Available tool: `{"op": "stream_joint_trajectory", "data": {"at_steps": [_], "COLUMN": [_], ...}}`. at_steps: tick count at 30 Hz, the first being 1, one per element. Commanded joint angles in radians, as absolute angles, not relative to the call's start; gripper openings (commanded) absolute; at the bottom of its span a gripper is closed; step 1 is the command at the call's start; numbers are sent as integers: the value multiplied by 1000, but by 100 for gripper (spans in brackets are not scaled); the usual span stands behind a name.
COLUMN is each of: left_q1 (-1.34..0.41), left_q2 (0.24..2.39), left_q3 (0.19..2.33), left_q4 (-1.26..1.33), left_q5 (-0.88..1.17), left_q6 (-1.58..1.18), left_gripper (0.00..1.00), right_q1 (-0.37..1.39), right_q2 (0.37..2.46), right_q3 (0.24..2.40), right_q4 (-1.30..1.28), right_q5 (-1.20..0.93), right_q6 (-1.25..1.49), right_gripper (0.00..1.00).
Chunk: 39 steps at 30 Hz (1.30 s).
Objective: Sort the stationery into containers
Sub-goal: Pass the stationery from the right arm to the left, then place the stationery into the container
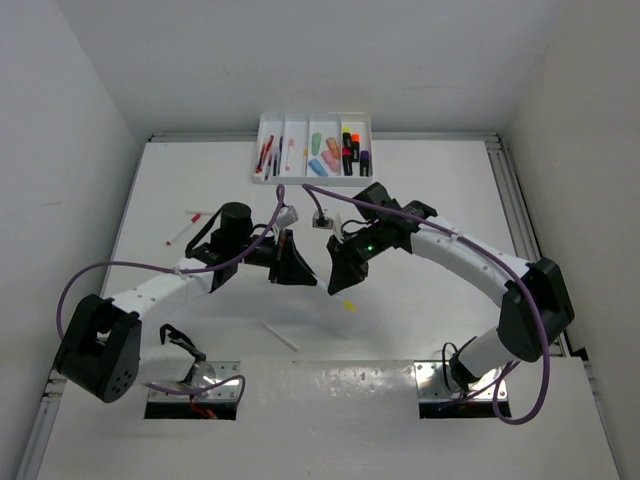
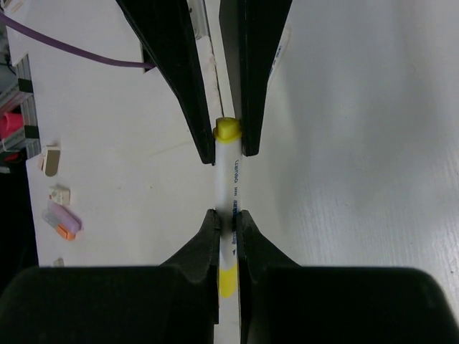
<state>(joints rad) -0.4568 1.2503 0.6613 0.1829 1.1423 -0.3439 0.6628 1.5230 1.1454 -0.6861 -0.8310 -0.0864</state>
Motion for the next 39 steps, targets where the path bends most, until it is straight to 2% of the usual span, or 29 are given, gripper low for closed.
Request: {"op": "stream_joint_trajectory", "data": {"at_steps": [1, 3, 5, 6, 8, 10, 12, 15, 16, 17, 18, 25, 30, 35, 38, 39], "left_q1": [-465, -465, -459, -453, -422, -381, -353, -316, -313, -307, -304, -296, -272, -241, -230, -226], "left_q2": [1252, 1252, 1252, 1250, 1244, 1246, 1247, 1255, 1288, 1311, 1340, 1682, 1896, 2146, 2267, 2326], "left_q3": [693, 695, 698, 703, 706, 728, 770, 863, 923, 963, 1000, 1300, 1544, 1787, 1919, 1952], "left_q4": [239, 239, 230, 221, 200, 143, 85, 61, 70, 66, 71, 219, 304, 305, 304, 296], "left_q5": [1151, 1144, 1134, 1128, 1103, 1054, 984, 752, 597, 528, 394, 62, -26, -31, -6, 82], "left_q6": [-328, -328, -325, -315, -301, -244, -137, -49, -38, -22, 26, 147, 147, 140, 121, 115], "left_gripper": [12, 5, 0, 0, 0, 0, 0, 0, 0, 0, 0, 0, 0, 0, 0, 0], "right_q1": [667, 669, 667, 663, 623, 536, 456, 283, 240, 172, 149, 71, 64, 69, 71, 69], "right_q2": [1519, 1517, 1519, 1517, 1514, 1506, 1505, 1502, 1500, 1491, 1488, 1417, 1419, 1433, 1428, 1428], "right_q3": [1172, 1170, 1173, 1177, 1189, 1221, 1244, 1256, 1253, 1237, 1224, 1069, 1020, 1019, 999, 994], "right_q4": [-672, -670, -661, -666, -670, -655, -640, -562, -542, -504, -486, -393, -397, -475, -502, -503], "right_q5": [-870, -867, -829, -818, -801, -814, -853, -923, -939, -948, -951, -933, -898, -862, -845, -844], "right_q6": [-91, -87, -55, -54, -31, 32, 73, 193, 221, 263, 278, 305, 279, 201, 169, 164], "right_gripper": [0, 0, 18, 45, 56, 61, 63, 63, 63, 63, 64, 65, 66, 66, 66, 66]}}
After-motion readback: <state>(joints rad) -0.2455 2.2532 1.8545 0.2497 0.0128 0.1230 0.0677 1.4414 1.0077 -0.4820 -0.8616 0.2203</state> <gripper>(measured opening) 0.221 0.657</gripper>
